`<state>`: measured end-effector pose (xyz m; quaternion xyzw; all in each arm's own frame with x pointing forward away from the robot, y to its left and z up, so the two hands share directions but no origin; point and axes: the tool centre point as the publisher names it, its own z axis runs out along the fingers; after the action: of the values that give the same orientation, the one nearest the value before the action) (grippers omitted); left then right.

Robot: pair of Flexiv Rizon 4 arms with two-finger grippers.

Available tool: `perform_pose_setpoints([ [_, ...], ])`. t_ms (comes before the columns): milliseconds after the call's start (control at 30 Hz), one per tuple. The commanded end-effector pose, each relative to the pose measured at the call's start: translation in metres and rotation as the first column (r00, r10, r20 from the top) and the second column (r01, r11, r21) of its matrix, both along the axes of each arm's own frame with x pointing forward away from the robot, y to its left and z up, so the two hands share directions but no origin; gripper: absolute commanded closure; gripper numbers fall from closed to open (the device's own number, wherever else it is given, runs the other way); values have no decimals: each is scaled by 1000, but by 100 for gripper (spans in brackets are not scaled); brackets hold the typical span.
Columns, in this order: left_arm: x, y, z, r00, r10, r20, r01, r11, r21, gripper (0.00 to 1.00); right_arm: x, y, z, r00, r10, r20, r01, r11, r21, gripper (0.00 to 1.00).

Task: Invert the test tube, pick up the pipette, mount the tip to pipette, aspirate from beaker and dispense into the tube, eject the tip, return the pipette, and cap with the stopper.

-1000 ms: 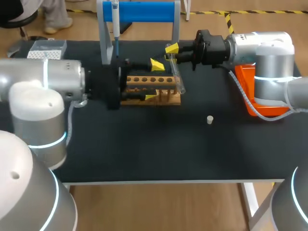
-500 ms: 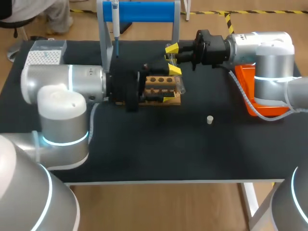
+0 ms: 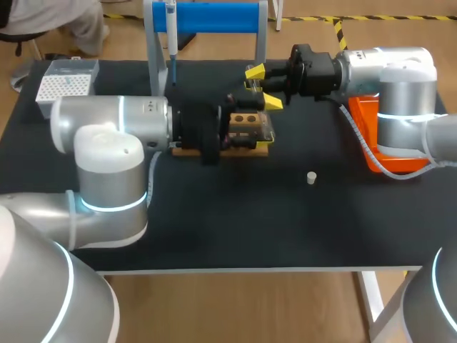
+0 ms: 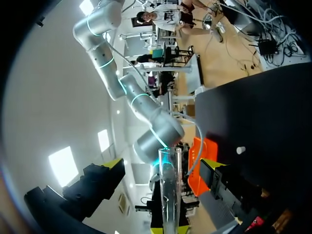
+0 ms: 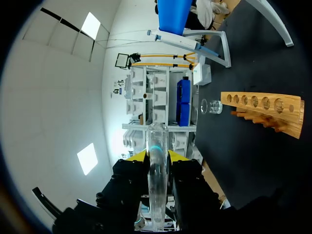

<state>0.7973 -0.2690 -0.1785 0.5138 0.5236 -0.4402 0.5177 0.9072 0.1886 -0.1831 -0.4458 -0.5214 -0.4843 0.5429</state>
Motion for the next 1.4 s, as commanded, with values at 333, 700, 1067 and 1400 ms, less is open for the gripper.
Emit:
perform_pose_setpoints([
  [333,-7,-7,3,999,40,-3,-40,999,-23,0,1,-1,0,1000,3,1,-3,1000,-2,100],
  [700,-10,-16,4,999,43,-12,-43,999,-15,11,1,-1,0,1000,3,1,-3,1000,-2,100],
  [1067,-5,-19,3,999,41,-13,-41,999,-23,20,1,-1,0,1000,3,1,-3,1000,-2,100],
  [1400,-5,-18,0,999,32,-21,-33,999,-26,55,1,-1,0,1000,3,1,-3,1000,-2,100],
])
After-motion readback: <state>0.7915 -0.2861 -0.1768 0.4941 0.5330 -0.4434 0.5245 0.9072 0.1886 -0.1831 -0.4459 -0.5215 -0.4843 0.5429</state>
